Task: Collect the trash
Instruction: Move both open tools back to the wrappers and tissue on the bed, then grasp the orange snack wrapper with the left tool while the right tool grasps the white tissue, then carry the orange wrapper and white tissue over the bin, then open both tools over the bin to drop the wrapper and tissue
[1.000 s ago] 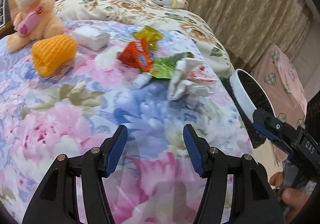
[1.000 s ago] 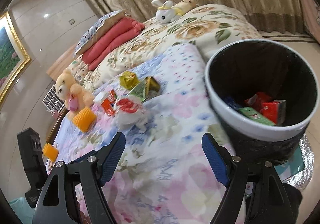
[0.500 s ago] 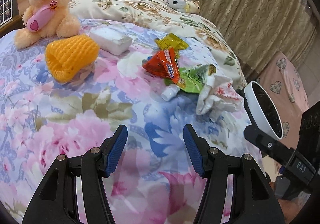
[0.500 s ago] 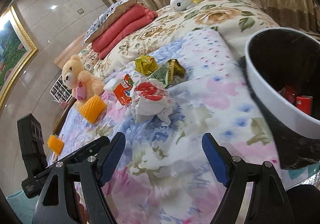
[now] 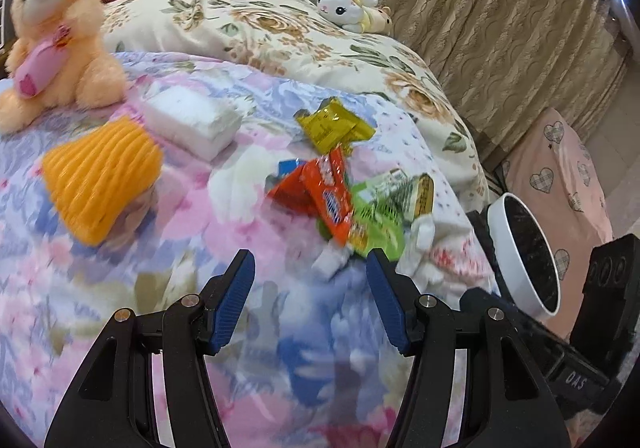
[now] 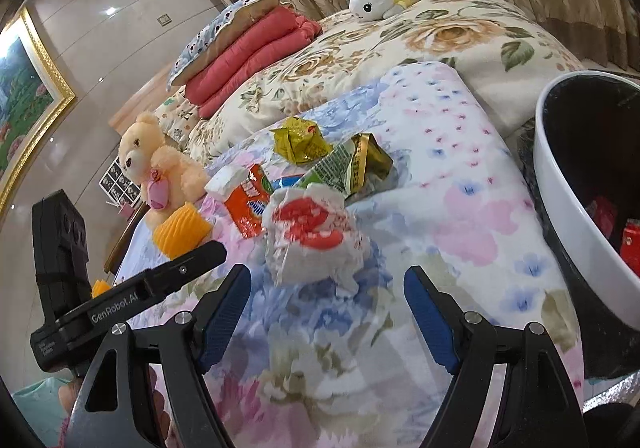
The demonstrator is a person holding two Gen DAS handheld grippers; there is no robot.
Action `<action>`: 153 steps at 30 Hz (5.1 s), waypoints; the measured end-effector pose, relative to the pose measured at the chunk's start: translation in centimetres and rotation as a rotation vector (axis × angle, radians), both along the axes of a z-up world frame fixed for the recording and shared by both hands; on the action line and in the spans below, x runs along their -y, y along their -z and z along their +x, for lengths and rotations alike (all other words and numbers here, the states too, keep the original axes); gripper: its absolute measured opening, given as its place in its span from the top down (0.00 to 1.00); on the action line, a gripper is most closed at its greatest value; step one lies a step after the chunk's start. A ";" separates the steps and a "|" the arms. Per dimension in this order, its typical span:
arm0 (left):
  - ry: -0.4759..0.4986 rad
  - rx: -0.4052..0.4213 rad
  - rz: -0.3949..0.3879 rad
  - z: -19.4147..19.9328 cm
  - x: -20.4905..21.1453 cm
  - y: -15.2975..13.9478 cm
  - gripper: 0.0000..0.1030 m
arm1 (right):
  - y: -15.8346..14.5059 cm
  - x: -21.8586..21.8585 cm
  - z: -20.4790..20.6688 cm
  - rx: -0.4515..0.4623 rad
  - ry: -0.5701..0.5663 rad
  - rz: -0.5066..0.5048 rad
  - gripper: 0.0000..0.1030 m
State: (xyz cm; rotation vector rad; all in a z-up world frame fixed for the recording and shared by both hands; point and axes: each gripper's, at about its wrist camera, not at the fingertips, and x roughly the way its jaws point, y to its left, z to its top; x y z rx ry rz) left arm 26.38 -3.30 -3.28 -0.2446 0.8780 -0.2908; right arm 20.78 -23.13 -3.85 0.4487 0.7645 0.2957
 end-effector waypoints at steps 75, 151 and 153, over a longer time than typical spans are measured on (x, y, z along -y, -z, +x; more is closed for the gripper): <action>0.292 0.119 0.015 -9.2 12.8 -2.7 0.99 | -2.5 11.7 -8.9 0.074 0.206 0.026 0.77; 0.393 0.090 0.056 -5.0 22.7 -2.8 0.60 | -1.3 20.8 -6.3 0.001 0.380 0.016 0.41; 0.366 0.088 0.045 -5.2 21.6 -2.7 0.56 | -1.4 20.2 -6.6 0.012 0.377 0.015 0.24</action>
